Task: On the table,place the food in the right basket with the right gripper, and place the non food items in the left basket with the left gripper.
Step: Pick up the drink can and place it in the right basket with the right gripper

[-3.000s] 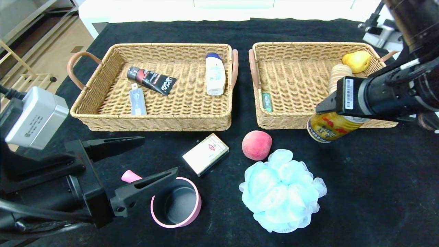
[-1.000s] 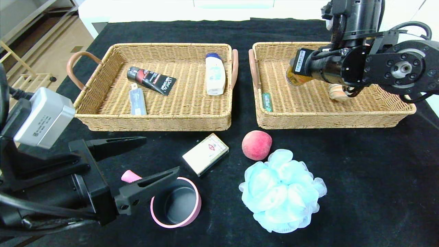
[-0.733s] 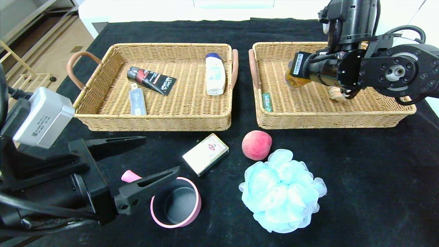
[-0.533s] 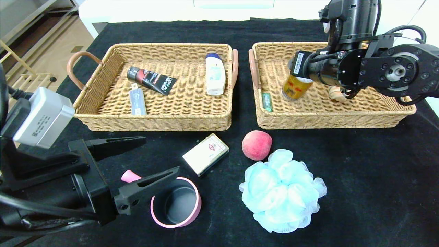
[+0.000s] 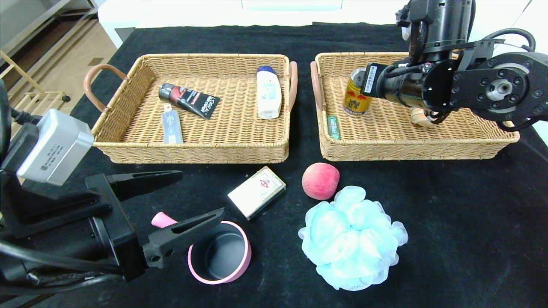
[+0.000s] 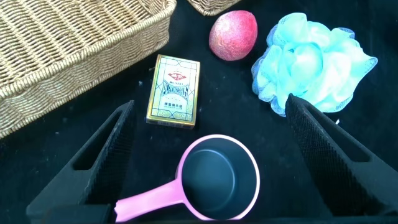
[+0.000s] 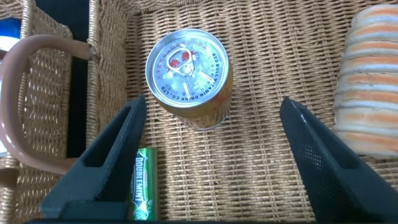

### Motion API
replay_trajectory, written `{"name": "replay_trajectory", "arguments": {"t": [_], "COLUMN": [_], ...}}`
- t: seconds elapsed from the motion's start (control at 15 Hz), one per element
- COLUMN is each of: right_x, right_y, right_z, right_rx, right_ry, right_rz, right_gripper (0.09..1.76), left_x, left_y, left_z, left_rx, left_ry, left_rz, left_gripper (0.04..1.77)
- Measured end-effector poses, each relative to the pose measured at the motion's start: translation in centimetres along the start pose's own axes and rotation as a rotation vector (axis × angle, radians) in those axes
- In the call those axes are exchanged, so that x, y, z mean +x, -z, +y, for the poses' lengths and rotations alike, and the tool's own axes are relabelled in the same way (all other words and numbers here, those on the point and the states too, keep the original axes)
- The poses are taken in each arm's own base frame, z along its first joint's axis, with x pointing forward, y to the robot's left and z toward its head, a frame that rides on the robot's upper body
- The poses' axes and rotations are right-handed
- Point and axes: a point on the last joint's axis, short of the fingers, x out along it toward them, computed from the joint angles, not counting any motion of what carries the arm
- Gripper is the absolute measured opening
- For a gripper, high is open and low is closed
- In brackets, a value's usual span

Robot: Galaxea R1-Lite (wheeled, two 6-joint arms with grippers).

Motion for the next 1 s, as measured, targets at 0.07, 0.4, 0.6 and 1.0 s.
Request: {"name": "replay_trajectory", "arguments": {"t": [0.07, 0.4, 0.6, 1.0], "right_x": [-0.3, -5.3, -8.7, -12.1], "right_y": [0.1, 1.6, 2.4, 3.7], "right_z": [0.0, 1.2, 2.0, 3.9], "right_rx": [-0.004, -0.081, -0.084, -0.122], "right_ry": [0.004, -0.058, -0.105, -0.184], "right_rz": [0.006, 0.135, 0.232, 0.336], "right_gripper": [1.59, 1.64, 1.67, 1.69], "left_x": [0.0, 0.0, 0.0, 0.0], "left_y": [0.0, 0.0, 0.0, 0.0], "left_z": [0.0, 0.0, 0.0, 0.0], "left_rx": [0.0, 0.006, 0.009, 0.01], "left_ry": [0.0, -0.002, -0.002, -0.004], "left_rz": [0.0, 0.002, 0.002, 0.002], "left_gripper": [1.72, 1.72, 1.72, 1.72]}}
